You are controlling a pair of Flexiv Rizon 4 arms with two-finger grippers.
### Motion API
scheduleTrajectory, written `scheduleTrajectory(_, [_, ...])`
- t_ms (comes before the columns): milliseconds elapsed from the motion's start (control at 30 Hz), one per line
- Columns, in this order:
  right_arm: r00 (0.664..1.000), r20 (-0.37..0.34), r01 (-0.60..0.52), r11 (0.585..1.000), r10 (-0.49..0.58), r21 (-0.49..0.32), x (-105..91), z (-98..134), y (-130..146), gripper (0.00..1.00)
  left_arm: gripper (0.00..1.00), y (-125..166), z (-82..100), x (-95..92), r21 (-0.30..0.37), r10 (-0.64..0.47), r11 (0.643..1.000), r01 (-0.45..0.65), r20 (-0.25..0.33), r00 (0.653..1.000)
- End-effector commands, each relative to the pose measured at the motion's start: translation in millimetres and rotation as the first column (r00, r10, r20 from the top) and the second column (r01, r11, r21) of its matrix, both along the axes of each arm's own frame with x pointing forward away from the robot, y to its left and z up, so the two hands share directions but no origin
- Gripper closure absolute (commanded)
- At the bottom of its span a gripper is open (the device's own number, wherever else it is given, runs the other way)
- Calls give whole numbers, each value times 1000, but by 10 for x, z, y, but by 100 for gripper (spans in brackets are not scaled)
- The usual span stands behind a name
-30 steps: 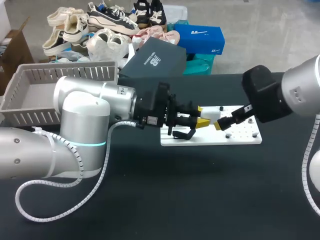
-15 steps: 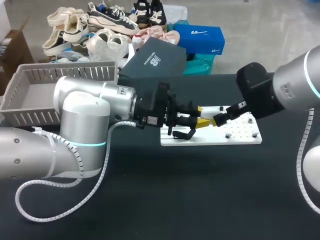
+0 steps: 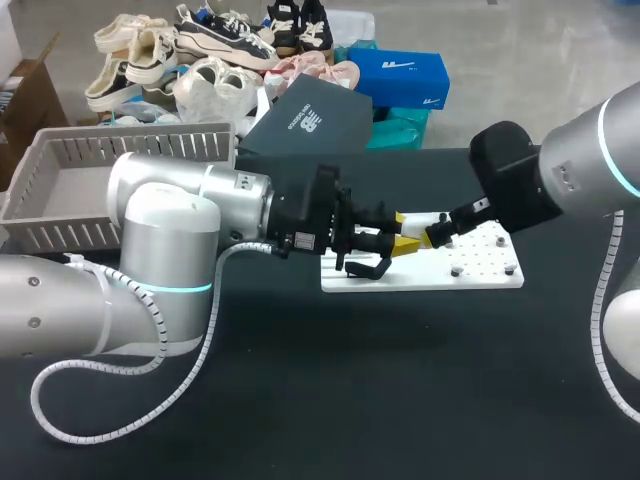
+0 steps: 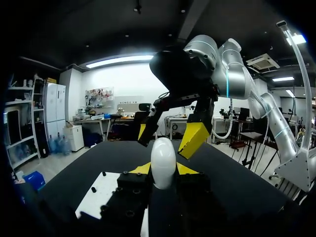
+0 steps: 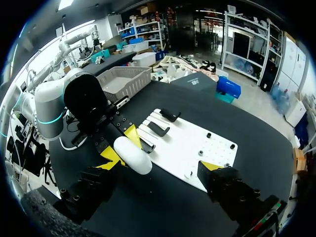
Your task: Pick up each earbud case from the left stands, insert the matching earbuds, close the lid, and place the case in the box.
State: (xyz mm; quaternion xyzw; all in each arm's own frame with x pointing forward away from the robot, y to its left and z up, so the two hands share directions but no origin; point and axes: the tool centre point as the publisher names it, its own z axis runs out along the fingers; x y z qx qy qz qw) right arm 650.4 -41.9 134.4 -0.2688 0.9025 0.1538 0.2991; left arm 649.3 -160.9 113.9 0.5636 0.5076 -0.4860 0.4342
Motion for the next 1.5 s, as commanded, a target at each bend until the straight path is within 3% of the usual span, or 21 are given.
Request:
scheduleTrajectory(33, [999, 28, 41, 998, -40, -39, -15, -16, 21, 0, 100, -9, -8, 8, 0, 1, 1000, -1, 0, 1000])
scheduleTrajectory(1067, [995, 67, 71, 996, -67, -51, 147, 118, 25, 0, 100, -9, -8, 8, 0, 1, 1000, -1, 0, 1000])
scheduleTrajectory(1267, [988, 118, 105, 992, -97, -63, 159, 230, -70, 0, 100, -9, -8, 8, 0, 1, 1000, -1, 0, 1000])
scheduleTrajectory(1500, [961, 202, 219, 966, -189, -138, 146, 277, -413, 0, 100, -9, -8, 8, 0, 1, 1000, -1, 0, 1000])
